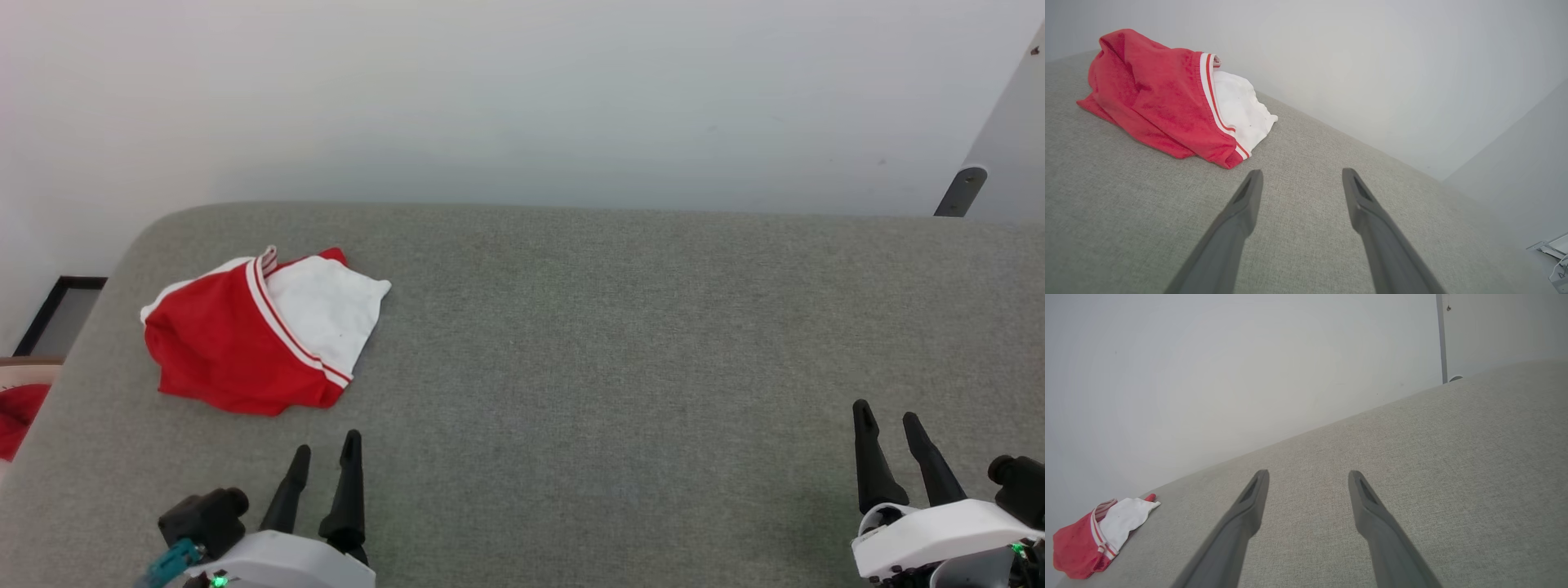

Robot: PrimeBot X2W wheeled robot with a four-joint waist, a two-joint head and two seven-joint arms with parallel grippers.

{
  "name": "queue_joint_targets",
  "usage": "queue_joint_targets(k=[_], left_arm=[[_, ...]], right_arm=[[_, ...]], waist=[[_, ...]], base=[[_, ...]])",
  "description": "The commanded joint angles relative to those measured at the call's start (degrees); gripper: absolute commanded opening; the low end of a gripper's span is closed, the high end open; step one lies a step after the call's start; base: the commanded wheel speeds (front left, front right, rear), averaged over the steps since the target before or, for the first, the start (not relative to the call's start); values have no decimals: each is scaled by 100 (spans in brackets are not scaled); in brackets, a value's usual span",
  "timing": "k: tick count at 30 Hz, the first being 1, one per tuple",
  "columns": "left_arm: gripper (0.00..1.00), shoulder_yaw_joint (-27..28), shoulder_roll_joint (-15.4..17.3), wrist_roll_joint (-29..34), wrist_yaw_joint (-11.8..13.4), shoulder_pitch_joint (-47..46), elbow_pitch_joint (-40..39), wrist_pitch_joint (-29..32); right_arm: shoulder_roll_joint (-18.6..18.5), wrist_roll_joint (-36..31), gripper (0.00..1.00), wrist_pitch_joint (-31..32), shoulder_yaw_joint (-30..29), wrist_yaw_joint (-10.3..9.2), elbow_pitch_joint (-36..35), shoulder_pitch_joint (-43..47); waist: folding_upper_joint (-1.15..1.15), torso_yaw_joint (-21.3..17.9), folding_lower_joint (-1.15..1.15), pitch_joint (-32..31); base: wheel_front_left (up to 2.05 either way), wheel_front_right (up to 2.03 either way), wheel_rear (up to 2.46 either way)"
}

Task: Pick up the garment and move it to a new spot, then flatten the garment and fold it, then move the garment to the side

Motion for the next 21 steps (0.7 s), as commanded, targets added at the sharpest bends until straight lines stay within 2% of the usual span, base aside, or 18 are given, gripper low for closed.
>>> queue_joint_targets(k=[1,21], left_arm=[[100,-38,29,252,-1,-25,-92,-69],[100,-130,25,1335,-60,33,-62,-349]], right_arm=[[6,-279,100,-66,14,3,-78,-59],[86,-1513,100,-343,-140,4,-102,75]], waist=[[0,11,0,-1],[0,45,0,-34]], base=[[0,0,0],[0,0,0]])
